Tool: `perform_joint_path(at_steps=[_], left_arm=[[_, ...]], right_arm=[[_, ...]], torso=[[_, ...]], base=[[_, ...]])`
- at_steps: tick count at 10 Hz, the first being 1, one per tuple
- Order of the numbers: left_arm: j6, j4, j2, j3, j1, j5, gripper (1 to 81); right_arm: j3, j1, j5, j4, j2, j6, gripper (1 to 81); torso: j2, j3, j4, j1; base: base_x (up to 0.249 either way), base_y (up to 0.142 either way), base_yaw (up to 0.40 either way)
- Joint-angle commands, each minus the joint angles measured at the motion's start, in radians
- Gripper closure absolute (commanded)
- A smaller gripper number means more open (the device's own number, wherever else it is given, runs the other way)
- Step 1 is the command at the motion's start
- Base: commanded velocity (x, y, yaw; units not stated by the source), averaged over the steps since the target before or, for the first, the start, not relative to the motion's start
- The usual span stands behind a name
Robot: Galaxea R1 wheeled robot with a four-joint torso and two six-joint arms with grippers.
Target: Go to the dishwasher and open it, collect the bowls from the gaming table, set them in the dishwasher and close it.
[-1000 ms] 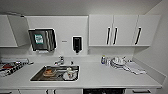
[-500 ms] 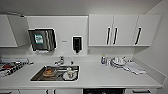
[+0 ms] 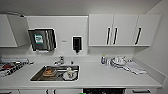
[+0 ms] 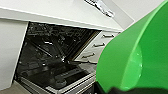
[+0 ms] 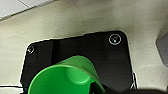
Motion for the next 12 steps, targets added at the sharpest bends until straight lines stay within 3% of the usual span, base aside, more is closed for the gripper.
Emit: perform_joint_path(at_steps=[1,4,6,8,10,12], left_arm=[[-0.027,-0.02,0.039,-0.005,-0.189,0.052,81.1],[-0.04,-0.017,0.146,-0.109,-0.247,0.067,81.1],[-0.041,-0.022,0.216,-0.183,-0.307,0.136,81.1],[-0.069,-0.019,0.25,-0.207,-0.367,0.153,81.1],[-0.074,-0.023,0.299,-0.249,-0.426,0.207,81.1],[-0.089,-0.019,0.348,-0.26,-0.443,0.211,81.1]], right_arm=[[-0.003,0.063,-0.031,0.003,-0.013,0.004,81.1],[-0.004,0.063,-0.031,0.003,-0.013,0.004,81.1],[-0.003,0.061,-0.031,0.003,-0.013,0.006,81.1],[-0.003,0.061,-0.031,0.005,-0.013,0.007,81.1],[-0.004,0.063,-0.031,0.005,-0.011,0.009,81.1],[-0.003,0.064,-0.031,0.003,-0.011,0.009,81.1]], torso=[[0.0,0.0,0.0,0.0],[0.0,0.0,0.0,0.0],[0.0,-0.001,0.0,0.0],[0.0,-0.001,0.0,0.0],[0.001,-0.001,0.0,0.001],[0.001,-0.001,0.0,0.001]], base=[[0.0,0.0,0.0],[0.0,0.0,0.0],[0.0,0.0,0.0],[0.0,0.0,0.0],[0.0,0.0,0.0],[0.0,0.0,0.0]])
